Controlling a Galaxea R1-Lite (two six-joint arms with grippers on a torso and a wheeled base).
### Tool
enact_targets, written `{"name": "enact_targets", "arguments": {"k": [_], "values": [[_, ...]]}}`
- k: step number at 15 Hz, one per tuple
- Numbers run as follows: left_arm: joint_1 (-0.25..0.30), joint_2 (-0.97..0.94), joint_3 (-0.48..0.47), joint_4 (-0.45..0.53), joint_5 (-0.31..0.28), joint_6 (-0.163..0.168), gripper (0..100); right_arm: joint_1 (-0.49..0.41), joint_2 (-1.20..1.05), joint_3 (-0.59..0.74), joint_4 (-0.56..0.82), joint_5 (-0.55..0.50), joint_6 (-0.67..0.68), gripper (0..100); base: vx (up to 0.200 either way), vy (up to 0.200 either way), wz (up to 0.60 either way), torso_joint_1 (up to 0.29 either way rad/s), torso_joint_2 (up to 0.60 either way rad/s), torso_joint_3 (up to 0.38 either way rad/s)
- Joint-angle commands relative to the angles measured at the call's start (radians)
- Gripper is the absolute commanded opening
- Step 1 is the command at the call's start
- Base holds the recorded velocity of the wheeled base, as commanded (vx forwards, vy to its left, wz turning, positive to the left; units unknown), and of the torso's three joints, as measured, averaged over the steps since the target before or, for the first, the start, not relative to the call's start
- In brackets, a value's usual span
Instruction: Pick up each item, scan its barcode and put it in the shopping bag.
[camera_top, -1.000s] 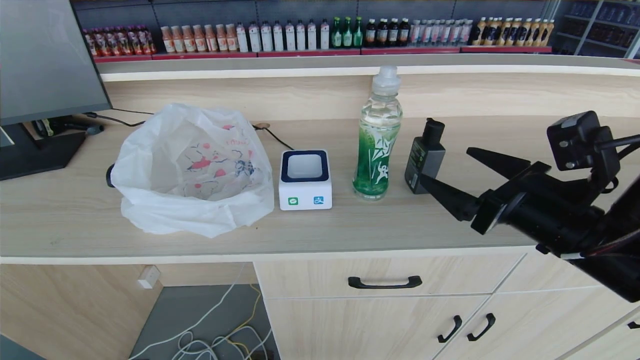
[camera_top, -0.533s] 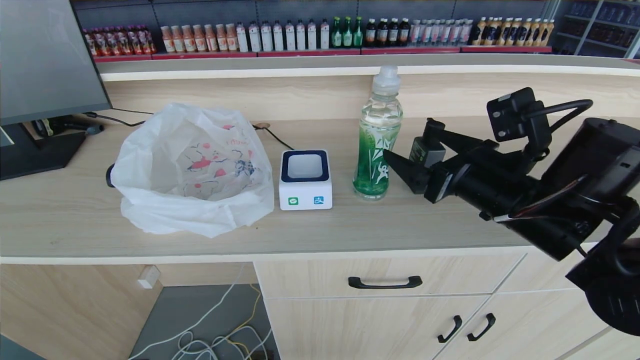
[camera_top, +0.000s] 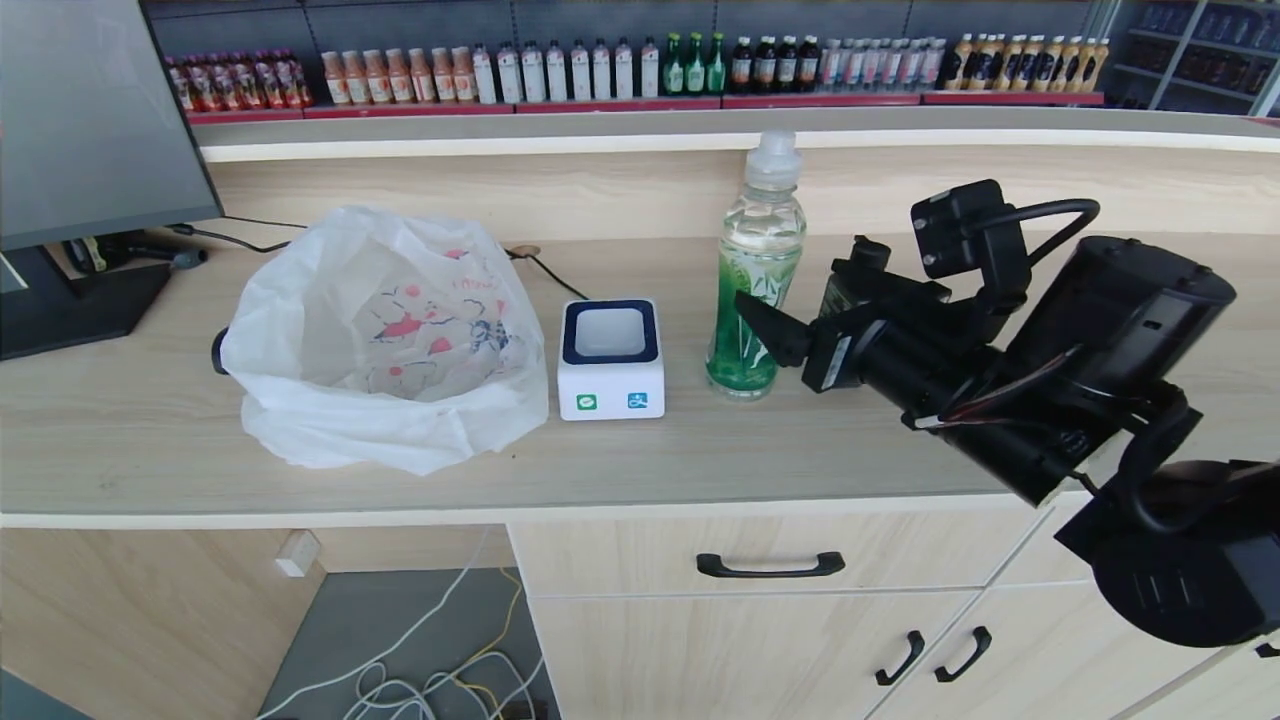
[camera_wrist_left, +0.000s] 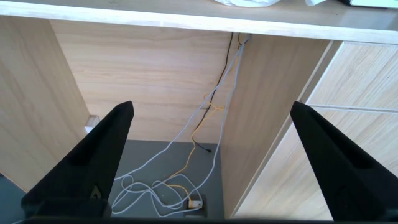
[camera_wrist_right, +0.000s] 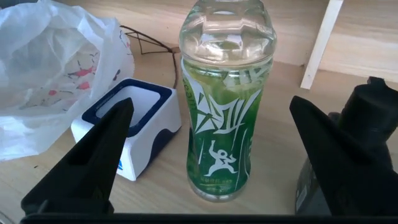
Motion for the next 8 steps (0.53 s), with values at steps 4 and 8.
{"name": "enact_targets", "arguments": {"k": [4,8], "values": [[0.001,0.0,0.0,0.0,0.0,0.0,100,0.03,0.001,0.003,0.001,-0.05,0.046,100,0.0,0.0,0.0,0.0,0.0,0.0],[-0.001,0.0,0.0,0.0,0.0,0.0,100,0.018,0.027,-0.017,0.001,-0.11,0.046,100,0.0,0.0,0.0,0.0,0.0,0.0]]}}
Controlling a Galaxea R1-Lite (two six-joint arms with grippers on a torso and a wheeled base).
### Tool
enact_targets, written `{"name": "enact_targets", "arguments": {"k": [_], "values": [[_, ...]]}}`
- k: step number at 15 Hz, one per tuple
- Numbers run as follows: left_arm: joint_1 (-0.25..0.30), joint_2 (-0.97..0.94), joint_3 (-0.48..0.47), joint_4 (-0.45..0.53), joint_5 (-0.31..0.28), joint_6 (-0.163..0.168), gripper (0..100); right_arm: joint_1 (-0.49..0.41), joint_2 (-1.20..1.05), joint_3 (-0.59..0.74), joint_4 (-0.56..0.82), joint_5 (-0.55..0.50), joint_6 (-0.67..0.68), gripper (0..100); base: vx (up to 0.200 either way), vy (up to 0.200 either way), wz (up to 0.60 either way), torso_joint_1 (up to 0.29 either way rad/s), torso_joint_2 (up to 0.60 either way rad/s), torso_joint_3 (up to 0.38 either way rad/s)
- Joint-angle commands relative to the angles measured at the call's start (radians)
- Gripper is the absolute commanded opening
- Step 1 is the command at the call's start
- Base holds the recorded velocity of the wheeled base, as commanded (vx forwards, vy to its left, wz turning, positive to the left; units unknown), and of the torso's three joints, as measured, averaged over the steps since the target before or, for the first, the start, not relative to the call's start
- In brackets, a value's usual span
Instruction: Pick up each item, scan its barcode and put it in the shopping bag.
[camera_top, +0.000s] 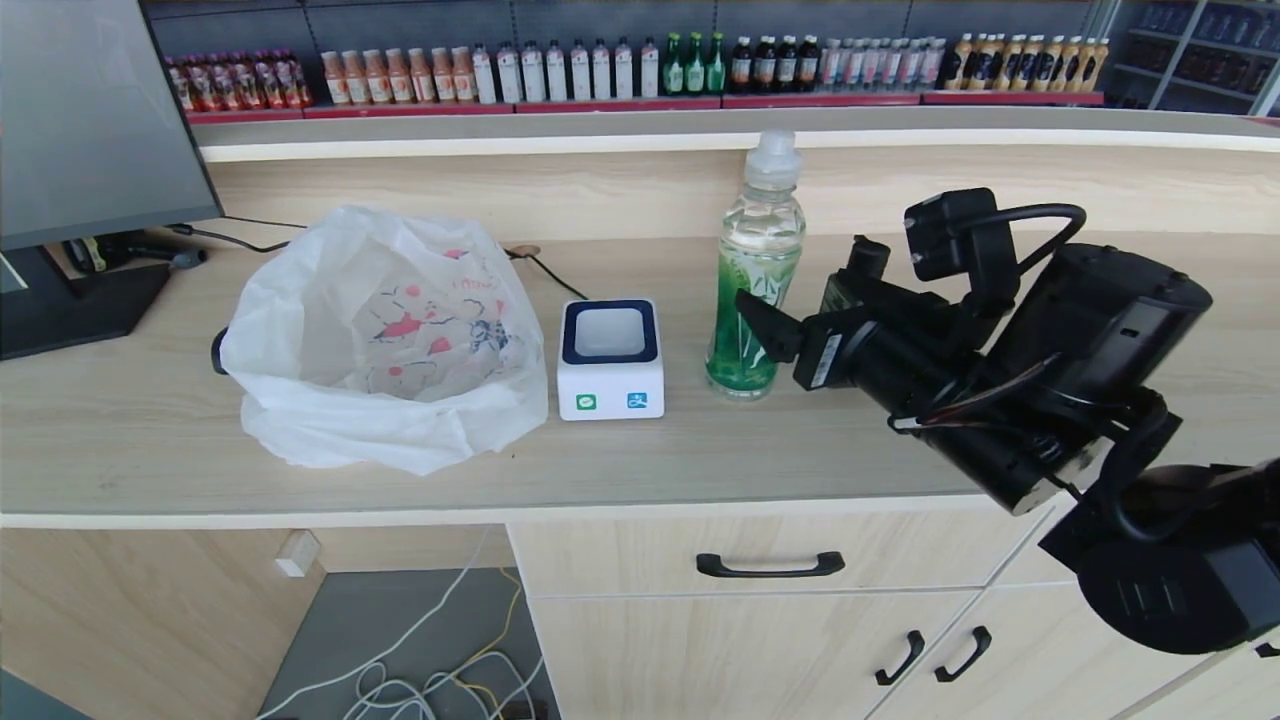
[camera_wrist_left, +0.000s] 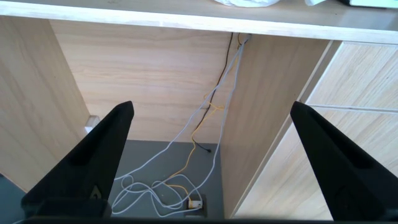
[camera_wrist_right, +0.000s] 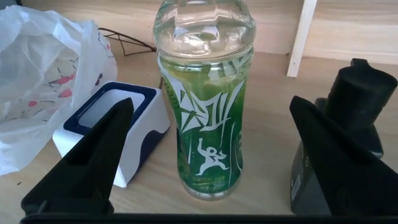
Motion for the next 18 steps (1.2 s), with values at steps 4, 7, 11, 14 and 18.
{"name": "enact_targets", "arguments": {"k": [4,7,11,14,18], "values": [[0.001,0.0,0.0,0.0,0.0,0.0,100,-0.011,0.048,-0.057,0.0,-0.028,-0.001,100,0.0,0.0,0.0,0.0,0.0,0.0],[0.0,0.0,0.0,0.0,0.0,0.0,100,-0.003,0.081,-0.088,0.0,-0.028,-0.006,100,0.0,0.0,0.0,0.0,0.0,0.0],[0.0,0.0,0.0,0.0,0.0,0.0,100,-0.005,0.111,-0.126,-0.002,-0.023,-0.006,100,0.0,0.0,0.0,0.0,0.0,0.0],[0.001,0.0,0.0,0.0,0.0,0.0,100,-0.005,0.133,-0.149,-0.002,-0.023,-0.006,100,0.0,0.0,0.0,0.0,0.0,0.0],[0.001,0.0,0.0,0.0,0.0,0.0,100,-0.015,0.164,-0.192,-0.002,-0.022,-0.006,100,0.0,0.0,0.0,0.0,0.0,0.0]]}}
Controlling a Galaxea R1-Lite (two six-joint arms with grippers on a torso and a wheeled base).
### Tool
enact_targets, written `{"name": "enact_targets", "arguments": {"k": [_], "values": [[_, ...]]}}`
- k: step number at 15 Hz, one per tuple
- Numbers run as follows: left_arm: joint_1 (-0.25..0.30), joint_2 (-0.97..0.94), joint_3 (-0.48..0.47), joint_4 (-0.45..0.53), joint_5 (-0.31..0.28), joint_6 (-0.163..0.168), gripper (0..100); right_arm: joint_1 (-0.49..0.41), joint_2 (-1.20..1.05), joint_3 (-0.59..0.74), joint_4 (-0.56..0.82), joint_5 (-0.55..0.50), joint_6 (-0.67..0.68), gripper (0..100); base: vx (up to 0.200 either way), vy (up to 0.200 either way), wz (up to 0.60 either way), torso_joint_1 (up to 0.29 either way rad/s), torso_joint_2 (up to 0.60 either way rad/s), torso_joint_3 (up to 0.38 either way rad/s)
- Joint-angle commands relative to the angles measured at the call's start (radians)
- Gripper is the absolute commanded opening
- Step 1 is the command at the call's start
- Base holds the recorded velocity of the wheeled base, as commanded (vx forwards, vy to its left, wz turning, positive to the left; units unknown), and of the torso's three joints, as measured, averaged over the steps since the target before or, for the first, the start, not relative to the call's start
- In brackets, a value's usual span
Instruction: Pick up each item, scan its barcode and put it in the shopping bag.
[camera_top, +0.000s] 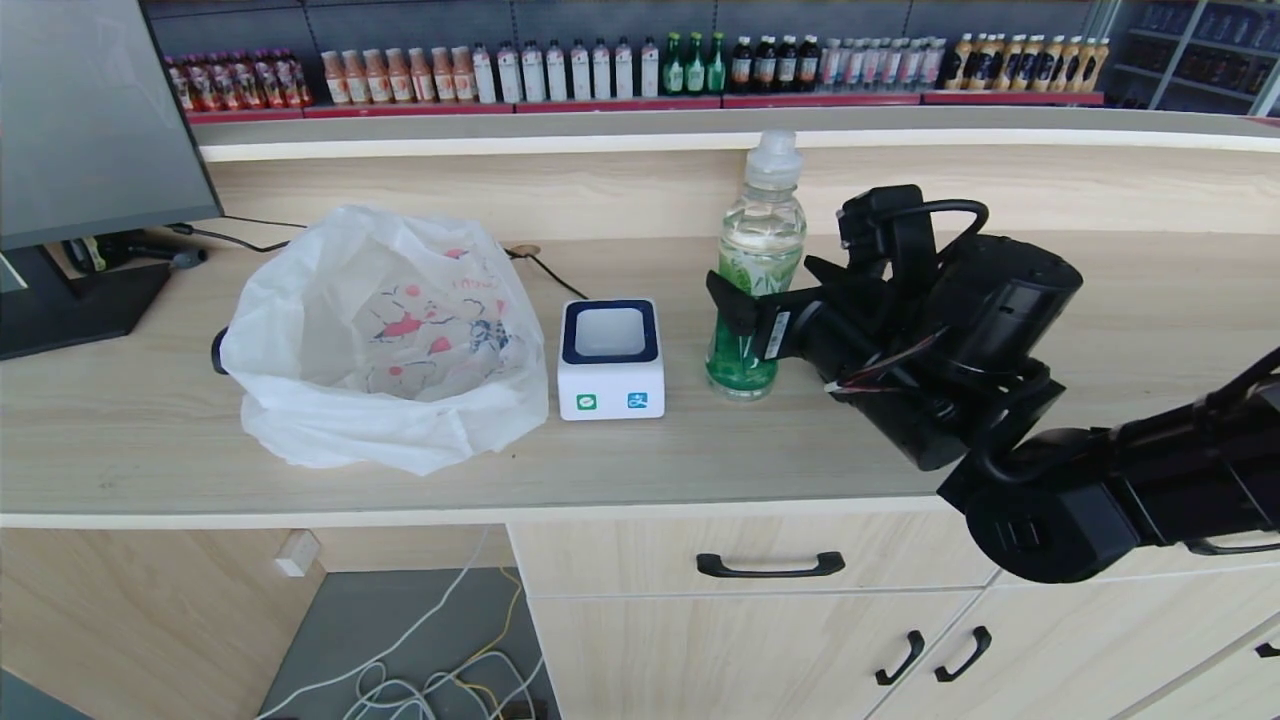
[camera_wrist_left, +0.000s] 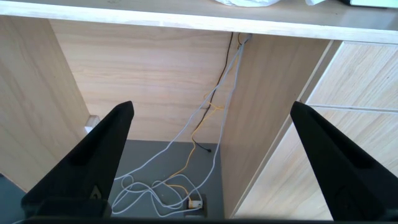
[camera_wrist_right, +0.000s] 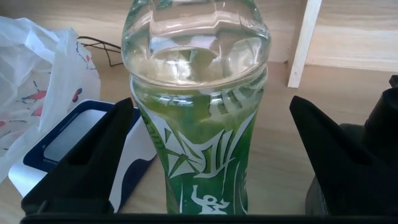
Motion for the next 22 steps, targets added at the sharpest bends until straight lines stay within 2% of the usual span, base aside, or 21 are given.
{"name": "enact_targets", "arguments": {"k": [1,22], "values": [[0.001,0.0,0.0,0.0,0.0,-0.002,100,0.0,0.019,-0.025,0.0,0.001,-0.001,100,0.0,0.0,0.0,0.0,0.0,0.0],[-0.001,0.0,0.0,0.0,0.0,0.0,100,0.0,0.117,-0.157,-0.009,-0.003,-0.013,100,0.0,0.0,0.0,0.0,0.0,0.0]]}}
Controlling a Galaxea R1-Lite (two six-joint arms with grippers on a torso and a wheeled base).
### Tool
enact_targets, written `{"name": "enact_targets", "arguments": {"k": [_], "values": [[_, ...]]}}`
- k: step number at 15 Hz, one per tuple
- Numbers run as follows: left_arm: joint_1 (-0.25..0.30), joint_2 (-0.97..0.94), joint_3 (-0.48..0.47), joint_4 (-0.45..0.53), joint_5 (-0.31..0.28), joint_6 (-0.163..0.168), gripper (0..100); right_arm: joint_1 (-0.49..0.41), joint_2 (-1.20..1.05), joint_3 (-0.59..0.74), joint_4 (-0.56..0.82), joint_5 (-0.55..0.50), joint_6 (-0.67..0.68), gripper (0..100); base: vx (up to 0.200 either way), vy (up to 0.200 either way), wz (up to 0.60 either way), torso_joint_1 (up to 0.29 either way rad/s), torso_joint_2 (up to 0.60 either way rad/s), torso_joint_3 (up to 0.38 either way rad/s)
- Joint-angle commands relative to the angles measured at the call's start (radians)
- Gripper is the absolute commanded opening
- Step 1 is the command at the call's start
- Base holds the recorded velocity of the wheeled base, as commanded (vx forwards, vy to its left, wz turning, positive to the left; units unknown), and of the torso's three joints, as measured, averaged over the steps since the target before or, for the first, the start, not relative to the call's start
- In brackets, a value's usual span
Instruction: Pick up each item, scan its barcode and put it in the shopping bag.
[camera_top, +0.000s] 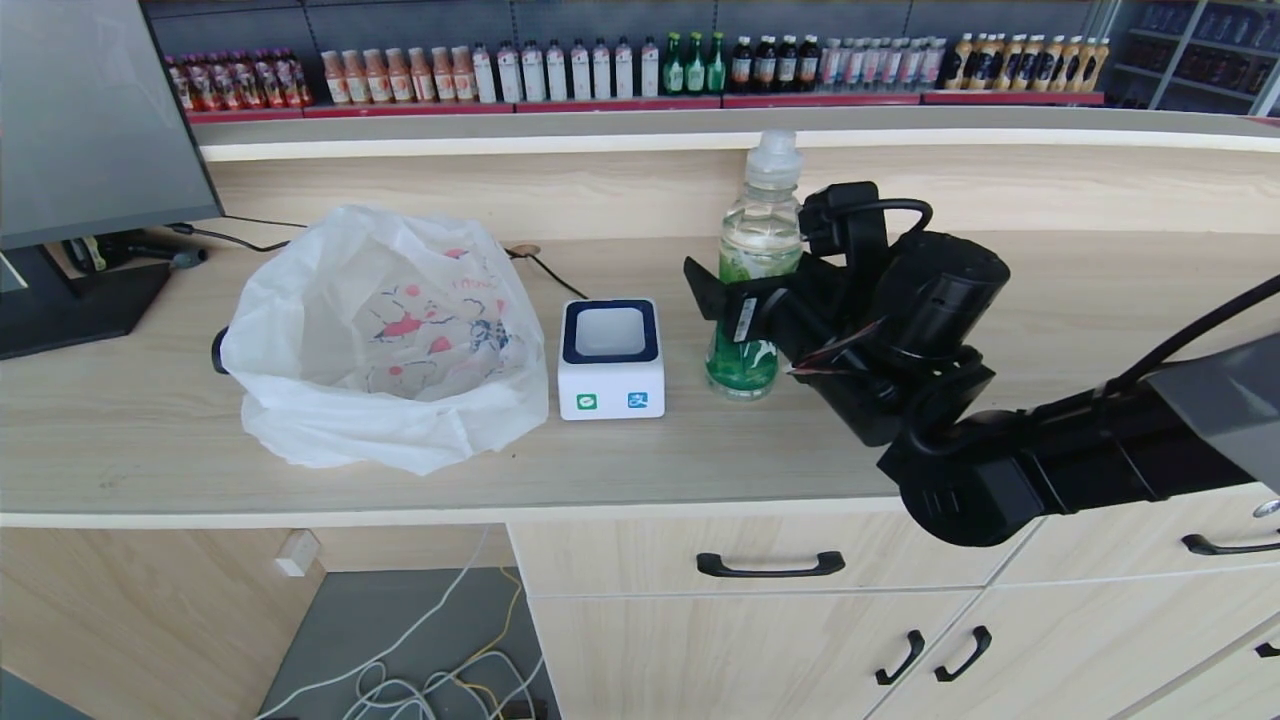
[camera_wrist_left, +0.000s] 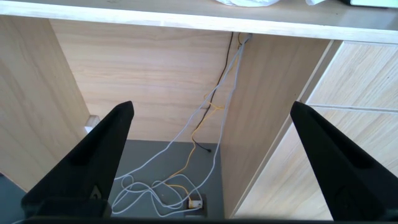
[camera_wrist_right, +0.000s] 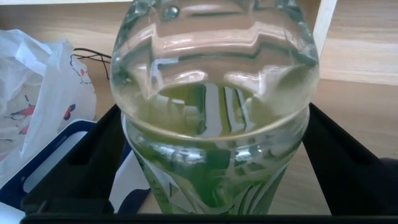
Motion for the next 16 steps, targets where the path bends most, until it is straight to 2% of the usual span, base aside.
{"name": "enact_targets", "arguments": {"k": [1,2,3,16], "values": [[-0.001,0.0,0.0,0.0,0.0,-0.001,100,0.0,0.007,-0.008,0.0,0.0,0.0,100,0.0,0.0,0.0,0.0,0.0,0.0],[0.001,0.0,0.0,0.0,0.0,-0.001,100,0.0,0.007,-0.011,0.0,0.0,0.0,100,0.0,0.0,0.0,0.0,0.0,0.0],[0.001,0.0,0.0,0.0,0.0,-0.002,100,0.0,0.007,-0.013,0.0,0.0,-0.001,0,0.0,0.0,0.0,0.0,0.0,0.0],[0.001,0.0,0.0,0.0,0.0,-0.001,100,0.002,-0.004,-0.008,-0.034,0.001,-0.017,0,0.0,0.0,0.0,0.0,0.0,0.0]]}}
